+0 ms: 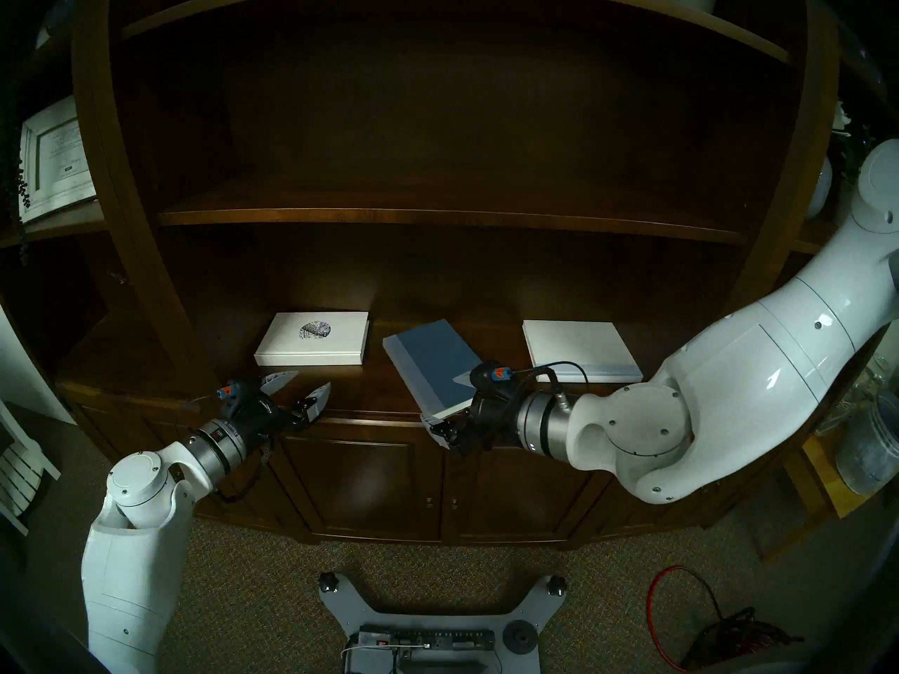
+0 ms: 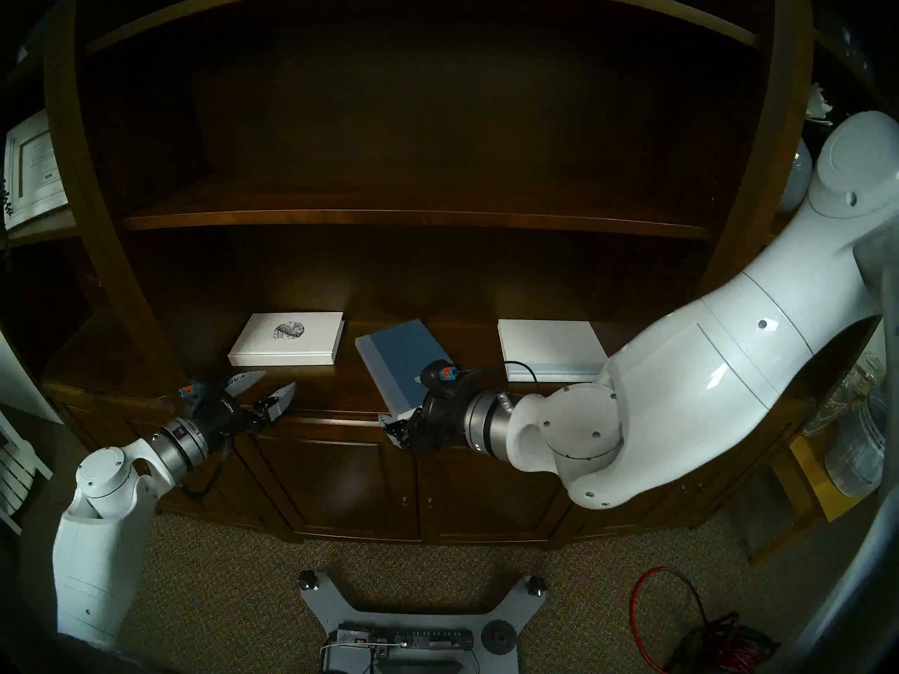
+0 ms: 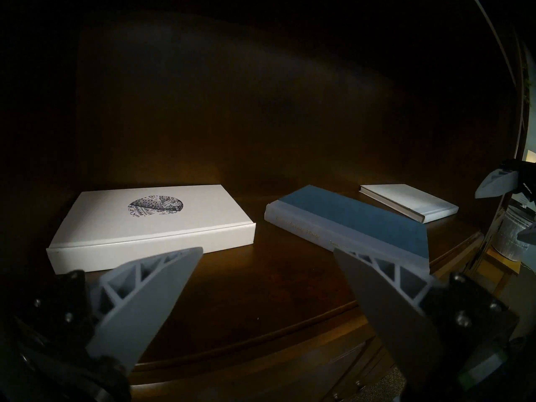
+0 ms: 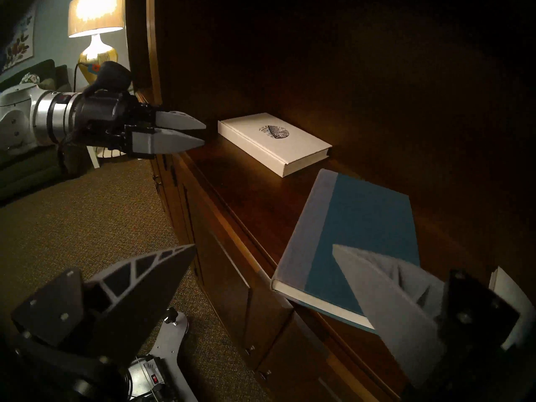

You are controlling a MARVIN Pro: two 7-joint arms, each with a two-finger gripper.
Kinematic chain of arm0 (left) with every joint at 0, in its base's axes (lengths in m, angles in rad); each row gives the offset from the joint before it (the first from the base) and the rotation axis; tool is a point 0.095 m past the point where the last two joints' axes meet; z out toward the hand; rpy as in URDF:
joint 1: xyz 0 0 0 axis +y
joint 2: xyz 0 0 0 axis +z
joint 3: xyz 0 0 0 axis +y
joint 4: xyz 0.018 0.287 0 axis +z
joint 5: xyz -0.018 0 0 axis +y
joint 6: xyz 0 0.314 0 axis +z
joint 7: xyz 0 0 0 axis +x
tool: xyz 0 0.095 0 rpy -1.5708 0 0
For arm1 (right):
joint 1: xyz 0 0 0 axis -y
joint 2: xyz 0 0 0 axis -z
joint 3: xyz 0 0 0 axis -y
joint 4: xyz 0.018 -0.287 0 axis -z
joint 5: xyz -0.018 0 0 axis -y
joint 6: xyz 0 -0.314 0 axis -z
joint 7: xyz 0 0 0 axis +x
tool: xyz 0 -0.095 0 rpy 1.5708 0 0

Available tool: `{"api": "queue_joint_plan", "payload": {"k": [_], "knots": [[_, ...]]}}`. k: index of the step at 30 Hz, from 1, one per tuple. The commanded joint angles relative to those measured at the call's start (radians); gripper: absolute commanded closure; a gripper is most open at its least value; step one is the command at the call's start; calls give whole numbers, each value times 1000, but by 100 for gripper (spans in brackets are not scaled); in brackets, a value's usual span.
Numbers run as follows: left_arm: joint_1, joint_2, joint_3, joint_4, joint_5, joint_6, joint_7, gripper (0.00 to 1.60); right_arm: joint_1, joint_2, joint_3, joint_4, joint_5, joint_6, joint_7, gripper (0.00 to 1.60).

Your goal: Close the books and align them horizontally on the shelf

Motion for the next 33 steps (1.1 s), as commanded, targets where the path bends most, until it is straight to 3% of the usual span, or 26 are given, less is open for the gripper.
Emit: {"api": "queue_joint_plan", "payload": {"k": [1, 6, 16, 18, 22, 24, 33], "knots": [[-24, 1, -8, -24, -9, -8, 0, 0, -26, -56, 104, 80, 160, 91, 50, 0], [-24, 0, -9, -24, -10, -8, 0, 0, -64, -100, 142, 139, 251, 176, 76, 0], [-24, 0, -9, -24, -10, -8, -1, 0, -92, -152, 171, 174, 291, 225, 67, 0], [-24, 0, -9, -24, -10, -8, -1, 0, -94, -166, 175, 178, 298, 234, 47, 0], [-24, 0, -9, -24, -10, -7, -1, 0, -103, -250, 177, 197, 310, 276, -80, 0], [-24, 0, -9, -24, -10, -7, -1, 0, -102, -259, 174, 205, 318, 277, -73, 0], [-25, 0, -9, -24, -10, -7, -1, 0, -123, -316, 186, 226, 333, 300, -208, 0]]}}
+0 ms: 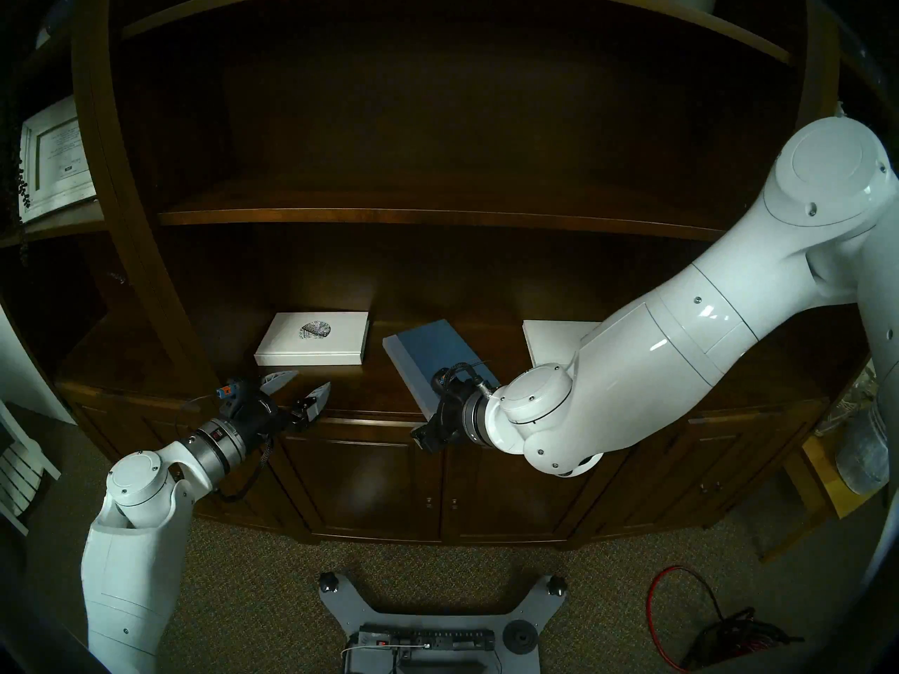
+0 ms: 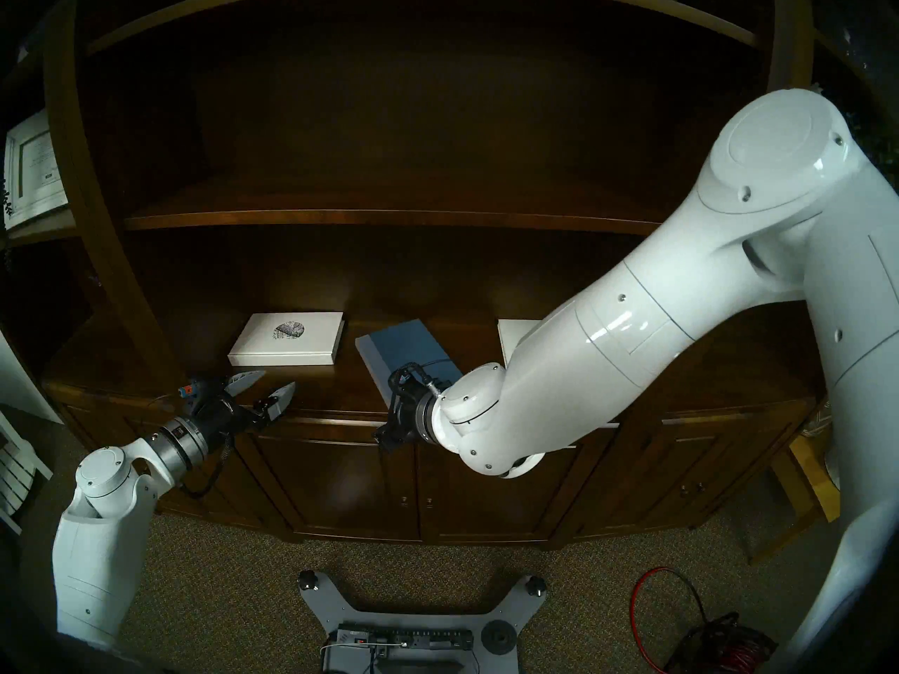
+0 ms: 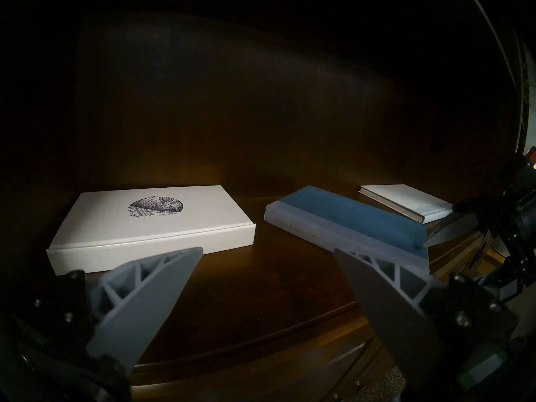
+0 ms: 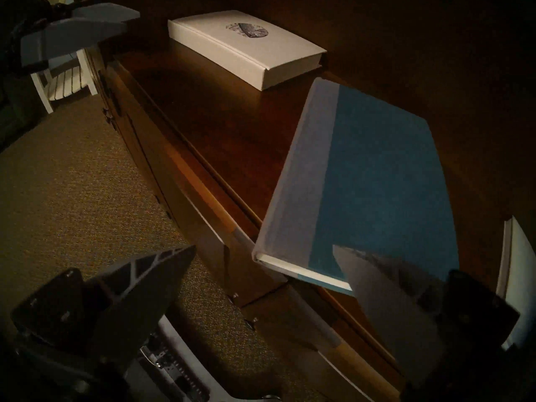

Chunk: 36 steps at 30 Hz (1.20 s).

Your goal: Close the books and align them horizontally on the shelf

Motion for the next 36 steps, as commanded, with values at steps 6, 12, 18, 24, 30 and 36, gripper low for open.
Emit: {"api": "queue_joint_plan", "payload": {"k": [6, 12, 18, 24, 30, 36], "knots": [[-23, -1, -8, -24, -9, -8, 1, 0, -5, -85, 24, 45, 14, 17, -136, 0], [-23, -1, -8, -25, -9, -8, 1, 0, -6, -99, 17, 61, 24, 23, -177, 0], [-23, -1, -8, -24, -9, -8, 1, 0, -1, -111, -1, 72, 31, 37, -223, 0], [-23, -1, -8, -24, -9, -8, 1, 0, 1, -109, -25, 82, 32, 42, -248, 0], [-23, -1, -8, -24, -9, -8, 1, 0, -8, -126, -58, 111, 28, 47, -281, 0], [-23, 0, -8, -24, -9, -8, 1, 0, -1, -116, -87, 132, 14, 29, -289, 0]]}}
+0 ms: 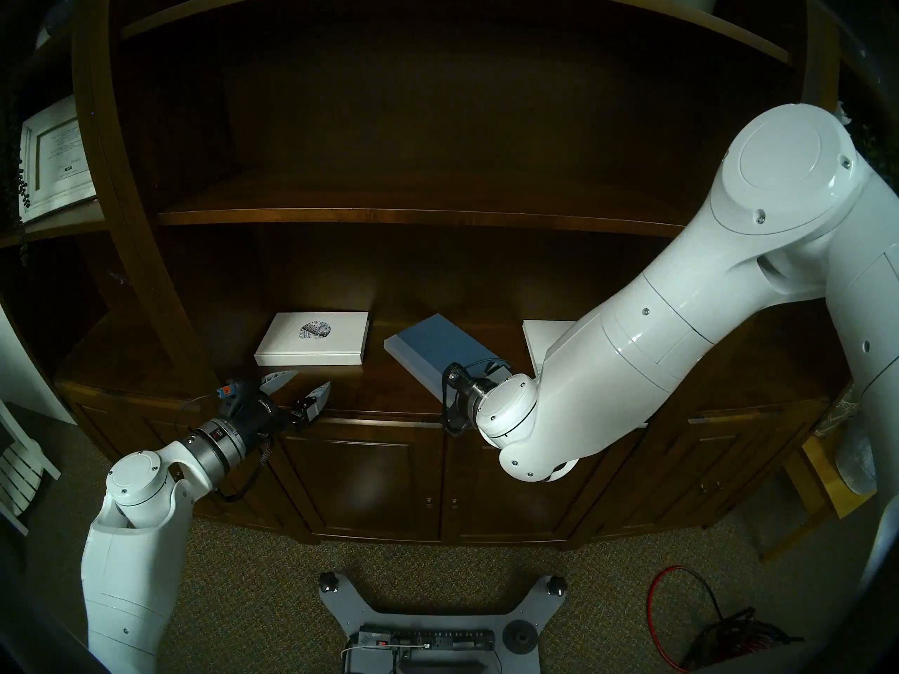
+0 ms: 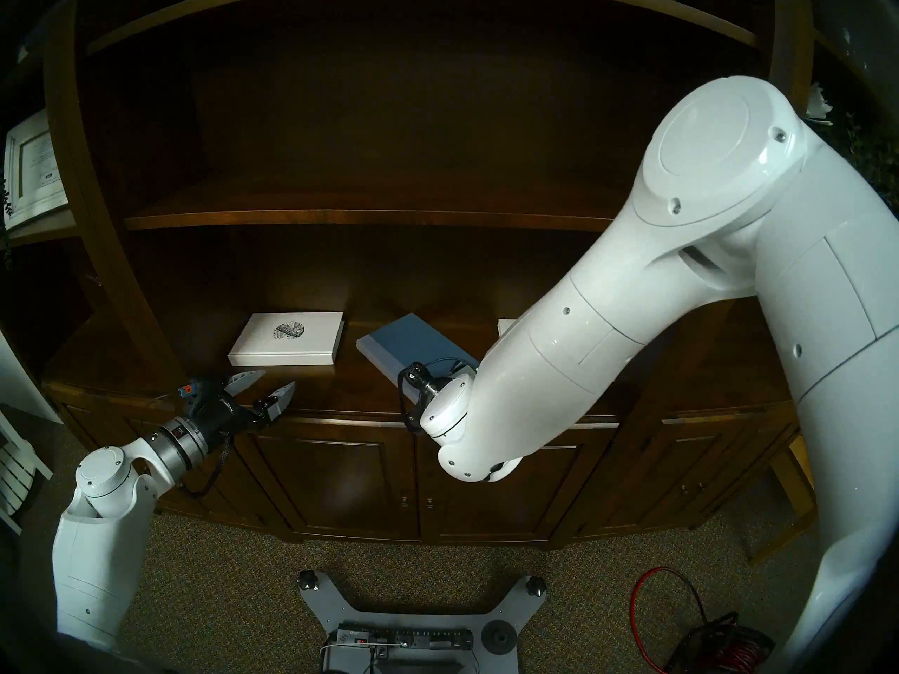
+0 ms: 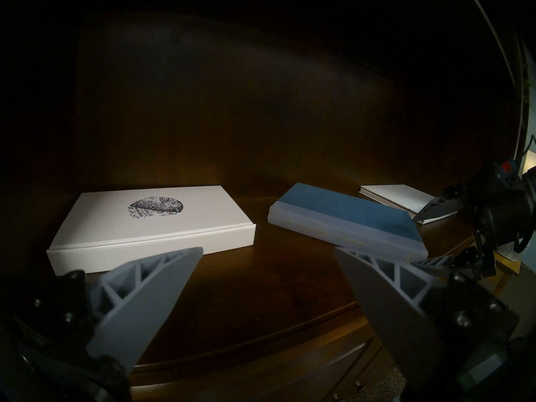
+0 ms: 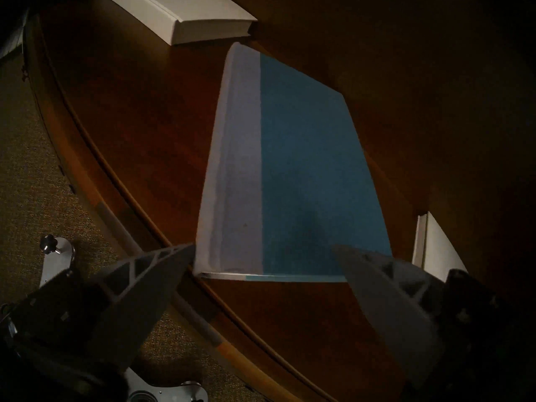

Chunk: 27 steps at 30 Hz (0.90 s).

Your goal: Close the books and align them horizontally on the shelf

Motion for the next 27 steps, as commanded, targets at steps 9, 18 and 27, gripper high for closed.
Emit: {"api": "queue_joint_plan", "payload": {"k": [9, 18, 27], "knots": [[-23, 0, -8, -24, -9, -8, 1, 0, 37, 14, -50, 73, -36, -45, -49, 0], [-23, 0, -8, -24, -8, -8, 1, 0, 53, 2, -84, 98, -40, -39, -95, 0], [-23, 0, -8, -24, -9, -8, 1, 0, 26, -40, -127, 146, -46, -30, -182, 0]]}}
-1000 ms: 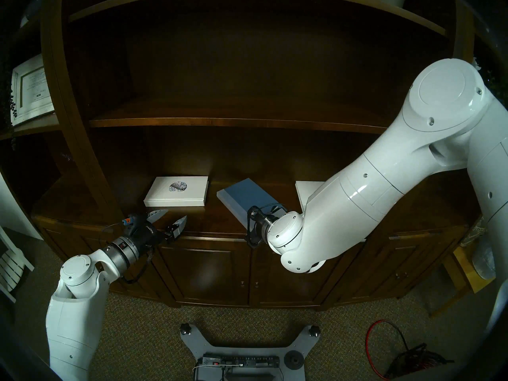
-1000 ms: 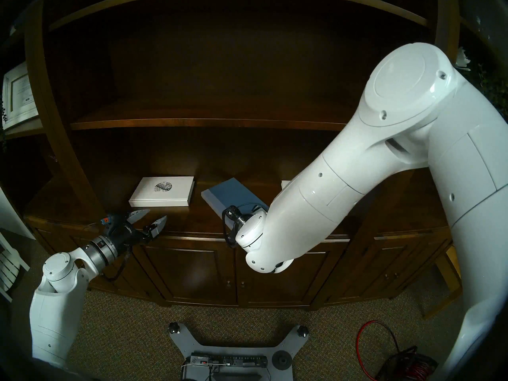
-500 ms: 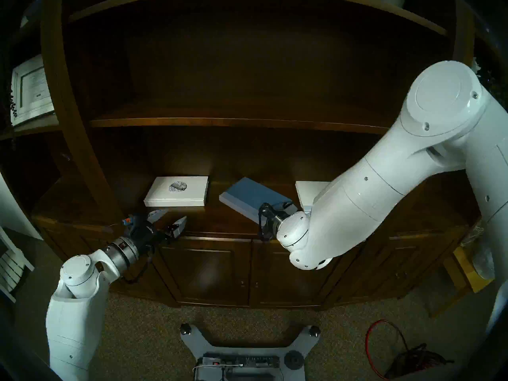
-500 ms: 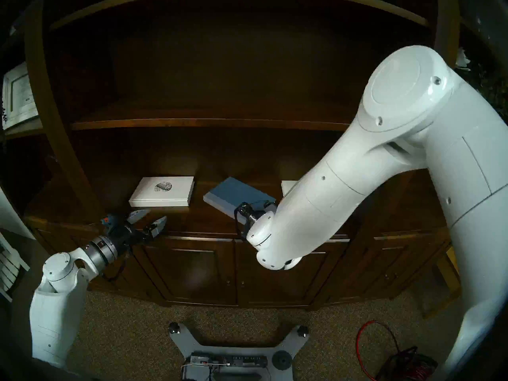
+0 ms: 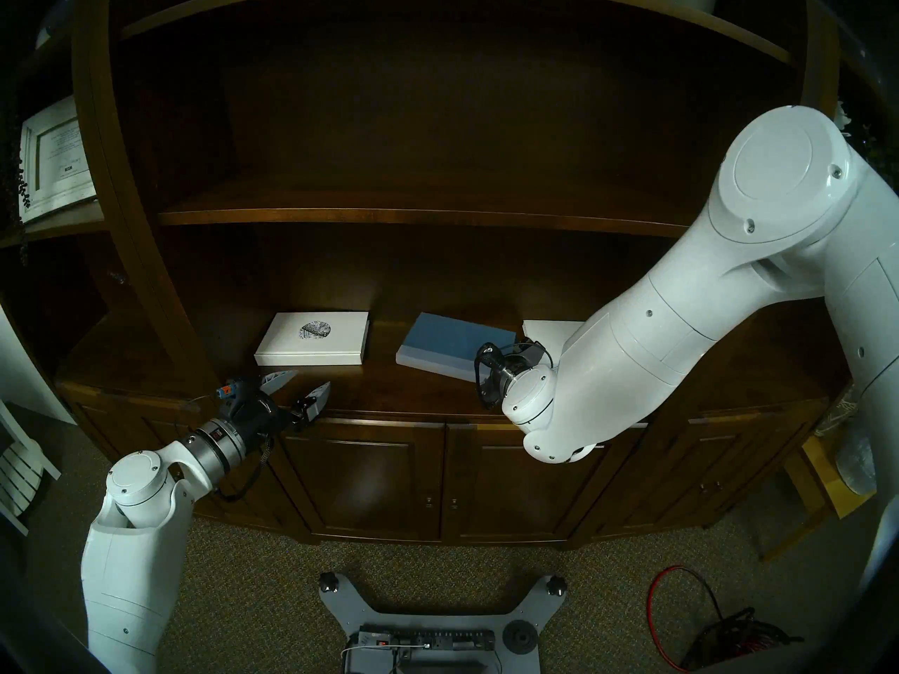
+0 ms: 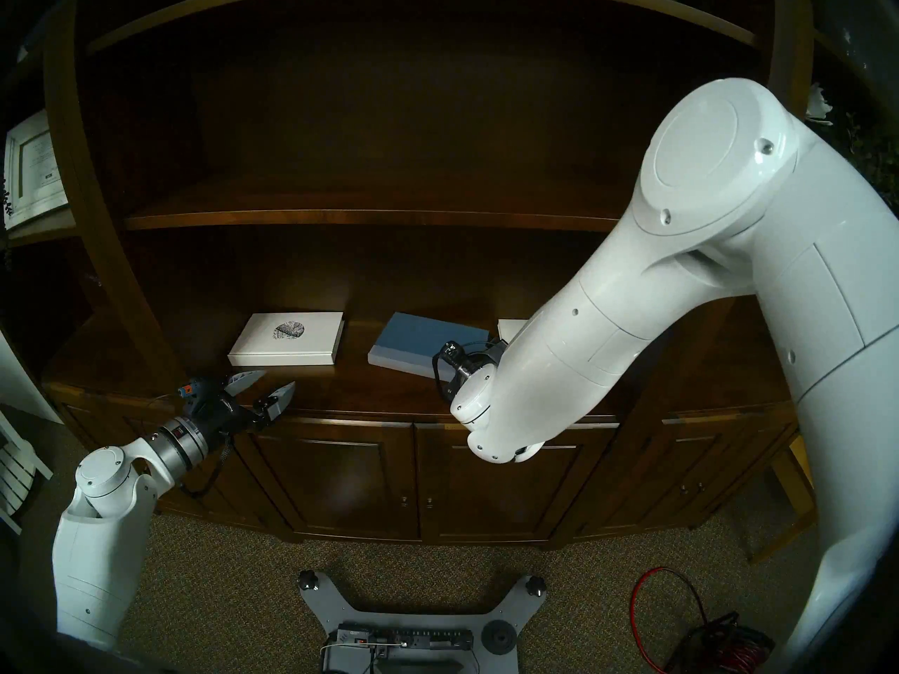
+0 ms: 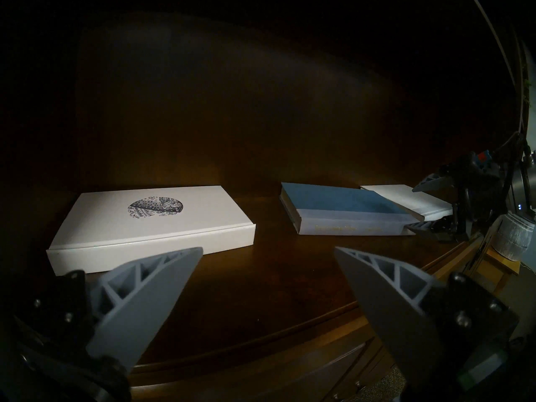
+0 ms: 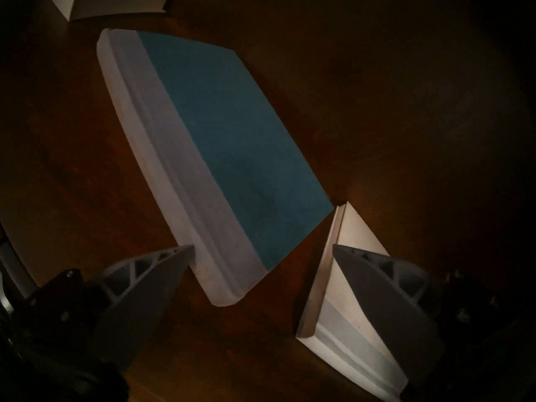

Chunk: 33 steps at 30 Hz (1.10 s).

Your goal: Close the books and align them horizontally on the shelf

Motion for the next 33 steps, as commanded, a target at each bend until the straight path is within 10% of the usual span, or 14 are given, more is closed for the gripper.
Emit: {"api": "queue_joint_plan", "payload": {"k": [1, 8, 33], "knots": [[-23, 0, -8, -24, -9, -8, 1, 0, 17, -31, -17, 59, -12, 1, -91, 0], [-23, -1, -8, -25, -9, -8, 2, 0, 2, -56, -50, 66, -17, -3, -169, 0], [-22, 3, -6, -20, -6, -7, -1, 0, 223, 232, 144, -313, -59, -294, -17, 0]]}}
